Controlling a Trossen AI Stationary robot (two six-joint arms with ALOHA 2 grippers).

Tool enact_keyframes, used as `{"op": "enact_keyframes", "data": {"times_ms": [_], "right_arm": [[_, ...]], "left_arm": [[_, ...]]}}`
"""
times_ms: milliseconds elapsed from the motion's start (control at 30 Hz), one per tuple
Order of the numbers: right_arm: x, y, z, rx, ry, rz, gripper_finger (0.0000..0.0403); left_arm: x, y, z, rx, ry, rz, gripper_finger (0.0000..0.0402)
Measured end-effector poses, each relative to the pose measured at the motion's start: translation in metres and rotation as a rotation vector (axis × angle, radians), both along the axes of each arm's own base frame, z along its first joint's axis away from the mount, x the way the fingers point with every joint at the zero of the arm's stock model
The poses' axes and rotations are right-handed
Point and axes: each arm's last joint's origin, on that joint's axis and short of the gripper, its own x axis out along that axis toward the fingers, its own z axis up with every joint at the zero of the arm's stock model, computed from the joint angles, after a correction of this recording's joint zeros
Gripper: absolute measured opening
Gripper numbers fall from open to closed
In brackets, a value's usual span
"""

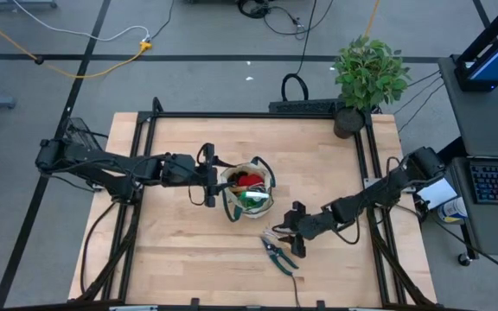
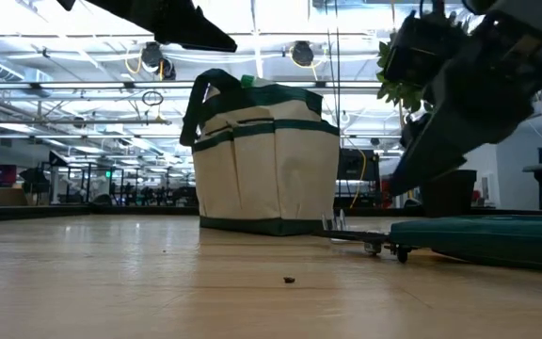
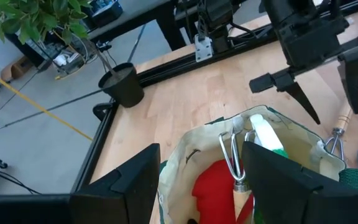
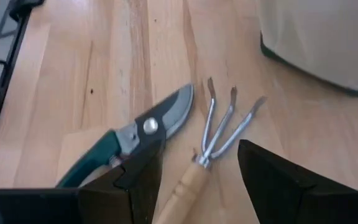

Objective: Pick & Place Garden tools in Gardening bag
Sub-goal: Put the brown hand rake into the white gardening bag

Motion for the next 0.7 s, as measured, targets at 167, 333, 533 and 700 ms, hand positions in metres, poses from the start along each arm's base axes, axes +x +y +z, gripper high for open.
{"op": "enact_keyframes", "data": {"times_ms": [167, 333, 533, 700], "right_arm": [[0.002, 0.001, -0.017, -0.034, 0.056, 0.02, 0.0201], [0.004, 0.003, -0.031, -0.042, 0.096, 0.039, 0.0201], [0.002, 0.002, -0.036, -0.133, 0.127, 0.105, 0.0201], [-0.001, -0.001, -0.033, -0.269, 0.115, 0.176, 0.0184]], "left_arm": [[0.0, 0.0, 0.0, 0.0, 0.001, 0.0, 0.0232], [0.0, 0.0, 0.0, 0.0, 0.001, 0.001, 0.0232], [0.0, 0.0, 0.0, 0.0, 0.002, 0.001, 0.0232], [0.0, 0.0, 0.0, -0.001, 0.002, 0.001, 0.0232]]}}
